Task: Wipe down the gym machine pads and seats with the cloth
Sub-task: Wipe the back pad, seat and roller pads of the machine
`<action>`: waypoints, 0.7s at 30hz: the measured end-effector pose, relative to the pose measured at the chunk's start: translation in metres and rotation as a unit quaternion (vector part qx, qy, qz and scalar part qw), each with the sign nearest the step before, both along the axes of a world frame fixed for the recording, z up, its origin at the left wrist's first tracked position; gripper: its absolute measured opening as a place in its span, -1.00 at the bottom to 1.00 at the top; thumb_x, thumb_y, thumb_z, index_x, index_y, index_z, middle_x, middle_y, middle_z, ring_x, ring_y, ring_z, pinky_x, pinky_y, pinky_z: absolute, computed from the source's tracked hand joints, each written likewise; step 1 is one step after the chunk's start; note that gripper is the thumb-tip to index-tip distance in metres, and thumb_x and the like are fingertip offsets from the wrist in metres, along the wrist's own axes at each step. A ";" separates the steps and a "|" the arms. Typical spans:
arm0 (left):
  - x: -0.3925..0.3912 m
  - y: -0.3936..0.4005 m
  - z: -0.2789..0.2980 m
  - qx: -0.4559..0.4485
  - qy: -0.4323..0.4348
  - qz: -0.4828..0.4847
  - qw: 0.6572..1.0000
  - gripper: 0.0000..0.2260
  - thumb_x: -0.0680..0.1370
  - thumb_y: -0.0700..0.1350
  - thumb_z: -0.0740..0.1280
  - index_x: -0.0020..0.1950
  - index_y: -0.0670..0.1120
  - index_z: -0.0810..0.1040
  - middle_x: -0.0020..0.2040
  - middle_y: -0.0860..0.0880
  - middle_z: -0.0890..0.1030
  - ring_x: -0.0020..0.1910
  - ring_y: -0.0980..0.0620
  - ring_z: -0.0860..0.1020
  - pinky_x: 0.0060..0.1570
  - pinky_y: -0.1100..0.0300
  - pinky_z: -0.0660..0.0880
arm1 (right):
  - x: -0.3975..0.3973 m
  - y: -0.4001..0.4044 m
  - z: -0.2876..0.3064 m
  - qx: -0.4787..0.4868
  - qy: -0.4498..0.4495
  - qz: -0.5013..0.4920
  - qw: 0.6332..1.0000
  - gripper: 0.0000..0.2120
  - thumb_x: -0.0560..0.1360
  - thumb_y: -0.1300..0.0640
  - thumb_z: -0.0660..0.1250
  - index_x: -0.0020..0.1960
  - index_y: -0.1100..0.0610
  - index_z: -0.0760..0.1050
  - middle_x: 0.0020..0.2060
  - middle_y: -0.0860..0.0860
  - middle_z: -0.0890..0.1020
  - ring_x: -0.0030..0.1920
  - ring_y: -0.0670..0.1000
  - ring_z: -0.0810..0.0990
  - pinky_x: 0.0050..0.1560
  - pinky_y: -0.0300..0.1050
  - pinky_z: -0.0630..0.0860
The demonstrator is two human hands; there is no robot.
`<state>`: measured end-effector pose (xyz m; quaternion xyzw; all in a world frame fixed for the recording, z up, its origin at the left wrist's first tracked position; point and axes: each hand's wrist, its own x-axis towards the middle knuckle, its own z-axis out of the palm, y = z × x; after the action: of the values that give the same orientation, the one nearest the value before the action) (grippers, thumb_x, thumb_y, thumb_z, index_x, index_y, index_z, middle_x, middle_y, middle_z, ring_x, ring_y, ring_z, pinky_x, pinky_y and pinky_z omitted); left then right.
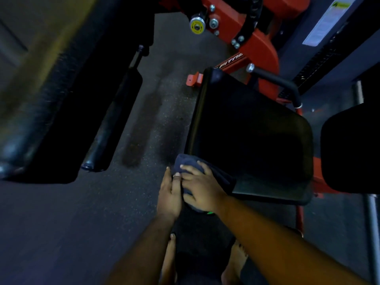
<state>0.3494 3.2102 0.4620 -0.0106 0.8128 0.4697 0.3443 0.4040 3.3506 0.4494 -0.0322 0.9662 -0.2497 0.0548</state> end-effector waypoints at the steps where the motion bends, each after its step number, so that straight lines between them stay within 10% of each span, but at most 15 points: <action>1: 0.004 -0.005 0.006 0.000 -0.051 0.027 0.998 -0.12 0.46 0.49 0.08 0.66 0.02 0.11 0.62 -0.04 0.26 0.57 -0.02 0.28 0.55 -0.08 0.24 | 0.007 -0.001 0.007 -0.012 -0.016 0.012 1.000 -0.61 0.49 -0.06 0.19 0.21 -0.01 0.63 0.30 -0.13 0.60 0.54 -0.01 0.28 0.49 0.20 0.06; 4: 0.011 -0.011 0.028 0.006 -0.171 0.049 0.984 -0.03 0.32 0.60 0.22 0.51 -0.06 0.38 0.33 -0.11 0.60 0.25 -0.09 0.60 0.22 -0.05 0.57 | 0.025 -0.003 0.036 -0.021 -0.009 -0.028 0.999 -0.62 0.48 0.02 0.15 0.12 0.08 0.67 0.15 -0.01 0.69 0.34 0.09 0.53 0.29 0.21 0.42; 8: 0.025 -0.011 0.099 0.146 -0.239 0.093 0.955 -0.58 0.63 0.18 0.32 0.30 -0.12 0.57 0.08 -0.17 0.73 0.04 -0.11 0.71 0.02 0.03 0.66 | 0.045 -0.013 0.092 -0.110 -0.012 -0.137 0.984 -0.50 0.48 0.09 0.09 0.33 0.07 0.60 0.31 -0.01 0.63 0.39 0.05 0.51 0.33 0.16 0.45; 15: 0.022 -0.057 0.217 0.150 -0.037 -0.008 0.988 -0.83 0.58 -0.20 0.44 0.17 -0.15 0.61 -0.04 -0.09 0.74 -0.09 -0.06 0.70 -0.20 0.12 0.61 | 0.074 -0.035 0.219 -0.336 -0.009 -0.241 0.910 -0.33 0.60 0.04 0.42 0.52 -0.29 0.12 0.55 -0.30 0.17 0.53 -0.37 0.14 0.42 -0.49 0.14; 21: -0.014 -0.104 0.299 0.152 0.085 -0.176 0.969 -0.78 0.50 -0.16 0.44 0.14 -0.03 0.65 -0.02 -0.01 0.73 -0.03 0.07 0.68 -0.07 0.20 0.58 | 0.040 -0.082 0.284 -0.350 0.005 -0.280 0.894 -0.13 0.54 -0.13 0.39 0.61 -0.21 -0.13 0.60 -0.23 0.00 0.56 -0.24 0.01 0.45 -0.36 0.07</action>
<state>0.3349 3.1063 0.7610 0.2249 0.7472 0.5189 0.3490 0.4443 3.2682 0.7332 0.2209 0.7855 -0.5769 -0.0367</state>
